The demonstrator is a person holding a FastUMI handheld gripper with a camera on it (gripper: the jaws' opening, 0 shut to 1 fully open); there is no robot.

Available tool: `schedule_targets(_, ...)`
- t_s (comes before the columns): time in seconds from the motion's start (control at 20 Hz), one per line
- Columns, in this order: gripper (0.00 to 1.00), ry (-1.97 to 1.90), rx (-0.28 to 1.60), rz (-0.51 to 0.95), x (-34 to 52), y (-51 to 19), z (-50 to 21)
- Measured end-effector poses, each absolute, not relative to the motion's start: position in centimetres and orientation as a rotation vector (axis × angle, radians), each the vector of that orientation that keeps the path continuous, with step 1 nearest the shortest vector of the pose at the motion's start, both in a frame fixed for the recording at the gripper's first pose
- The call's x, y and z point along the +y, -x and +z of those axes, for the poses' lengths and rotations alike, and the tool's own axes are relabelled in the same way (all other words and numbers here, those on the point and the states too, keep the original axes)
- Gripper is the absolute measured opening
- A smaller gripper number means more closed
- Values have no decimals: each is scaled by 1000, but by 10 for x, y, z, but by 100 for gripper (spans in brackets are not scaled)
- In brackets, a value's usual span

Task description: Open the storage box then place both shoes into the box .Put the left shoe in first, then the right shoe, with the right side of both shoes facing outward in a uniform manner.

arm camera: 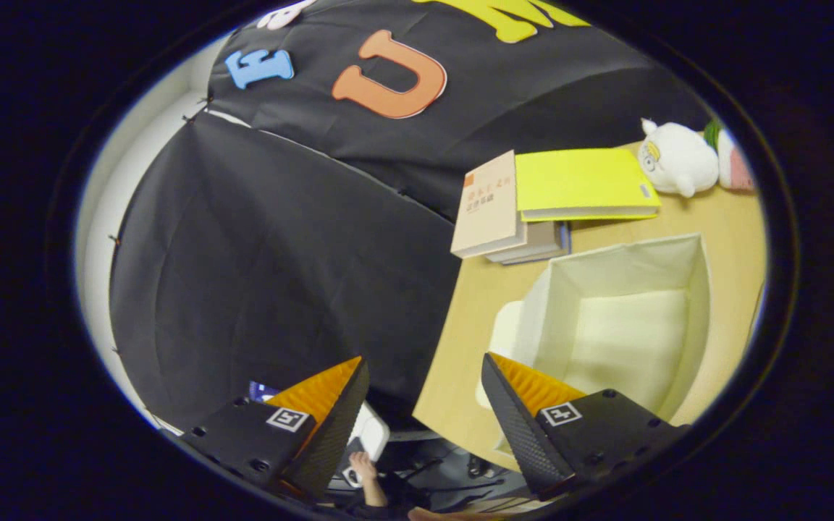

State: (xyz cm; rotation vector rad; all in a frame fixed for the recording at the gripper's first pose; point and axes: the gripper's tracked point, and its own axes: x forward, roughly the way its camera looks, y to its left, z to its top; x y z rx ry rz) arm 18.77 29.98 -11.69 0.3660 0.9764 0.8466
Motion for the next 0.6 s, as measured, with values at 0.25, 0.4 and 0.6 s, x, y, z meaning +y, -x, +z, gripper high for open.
schedule_targets(0.25,100,-183,896,744,243,-179,-146)
schedule_targets(0.4,100,-102,848,663,204,-183,-166)
schedule_targets(0.6,100,-47,786,556,149,-191,-176)
